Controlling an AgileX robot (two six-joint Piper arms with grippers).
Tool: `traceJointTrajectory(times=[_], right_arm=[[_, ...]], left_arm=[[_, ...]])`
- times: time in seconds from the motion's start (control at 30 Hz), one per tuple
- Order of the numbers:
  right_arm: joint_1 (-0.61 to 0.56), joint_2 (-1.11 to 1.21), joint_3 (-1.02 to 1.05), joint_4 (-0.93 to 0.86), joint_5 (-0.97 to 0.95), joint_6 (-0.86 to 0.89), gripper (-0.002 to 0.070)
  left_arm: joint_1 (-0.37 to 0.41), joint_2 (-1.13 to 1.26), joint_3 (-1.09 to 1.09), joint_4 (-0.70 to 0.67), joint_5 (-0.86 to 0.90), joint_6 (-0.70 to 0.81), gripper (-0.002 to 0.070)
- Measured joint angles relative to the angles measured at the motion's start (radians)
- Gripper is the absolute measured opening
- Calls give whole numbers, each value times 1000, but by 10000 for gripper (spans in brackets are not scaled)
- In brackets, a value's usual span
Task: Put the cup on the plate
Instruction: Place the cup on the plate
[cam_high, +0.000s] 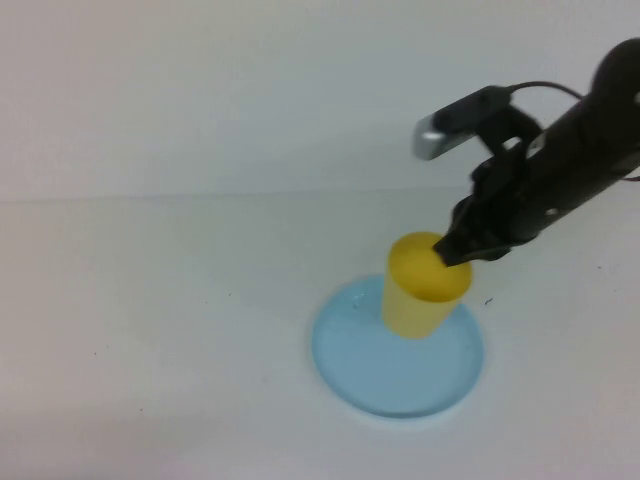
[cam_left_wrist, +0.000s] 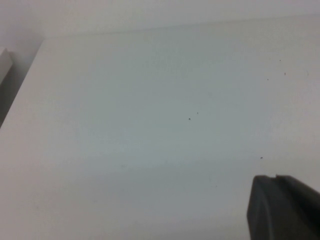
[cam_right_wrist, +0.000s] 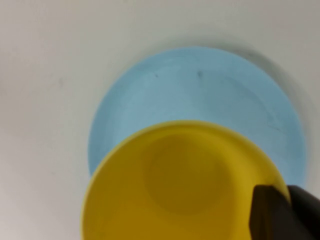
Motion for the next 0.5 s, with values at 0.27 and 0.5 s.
traceJointTrajectory(times=[0.27,0.5], right_arm=[[88,79,0,-74,-85,93,29],[88,162,0,-104,-141,121,29]], left_arm=[[0,0,0,0,0,0,0],[0,0,0,0,0,0,0]])
